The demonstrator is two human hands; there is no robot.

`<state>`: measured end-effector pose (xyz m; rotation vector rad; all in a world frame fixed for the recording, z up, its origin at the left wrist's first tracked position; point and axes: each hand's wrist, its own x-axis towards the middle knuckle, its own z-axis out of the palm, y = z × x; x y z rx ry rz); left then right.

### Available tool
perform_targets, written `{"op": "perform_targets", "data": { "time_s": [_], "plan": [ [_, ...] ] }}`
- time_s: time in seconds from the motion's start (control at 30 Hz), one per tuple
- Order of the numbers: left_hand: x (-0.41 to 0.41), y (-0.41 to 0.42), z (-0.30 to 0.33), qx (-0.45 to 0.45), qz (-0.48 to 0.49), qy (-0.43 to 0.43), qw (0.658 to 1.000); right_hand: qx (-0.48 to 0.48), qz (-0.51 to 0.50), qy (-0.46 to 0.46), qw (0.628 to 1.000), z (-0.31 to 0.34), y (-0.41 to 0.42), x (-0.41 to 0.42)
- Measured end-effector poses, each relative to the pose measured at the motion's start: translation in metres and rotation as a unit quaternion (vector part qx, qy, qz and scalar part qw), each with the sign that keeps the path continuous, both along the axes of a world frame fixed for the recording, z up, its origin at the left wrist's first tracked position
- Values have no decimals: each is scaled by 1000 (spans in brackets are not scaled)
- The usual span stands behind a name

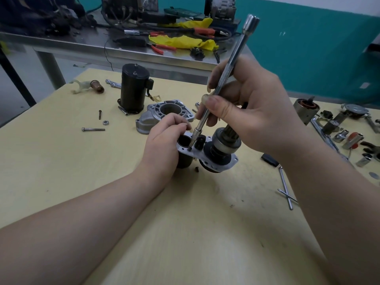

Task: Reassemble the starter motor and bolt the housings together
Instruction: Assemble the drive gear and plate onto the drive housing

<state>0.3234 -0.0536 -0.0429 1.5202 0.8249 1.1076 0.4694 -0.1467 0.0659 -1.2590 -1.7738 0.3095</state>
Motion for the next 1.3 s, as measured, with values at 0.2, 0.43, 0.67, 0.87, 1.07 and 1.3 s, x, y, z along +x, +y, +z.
{"op": "perform_targets", "data": {
  "time_s": [0.2,0.43,0.67,0.87,1.07,1.3],
  "plan": [
    [0,1,-2,14,10,13,1000,-5,4,2,1000,-1,0,1],
    [1,3,-3,31,13,29,999,-7,9,5,1000,-1,0,1],
    [1,0,0,-2,1,-14,1000,22,-21,-4,1000,-4,2,0],
    [1,1,-1,-44,-13,-19,999,31,-30,-8,999,-7,5,1],
    [-1,2,0,-50,-11,-24,998,40,-42,-4,998,-8,7,2],
    [0,1,-2,-42,-9,-30,999,121,-122,234,957,13,-3,30]
  ]
}}
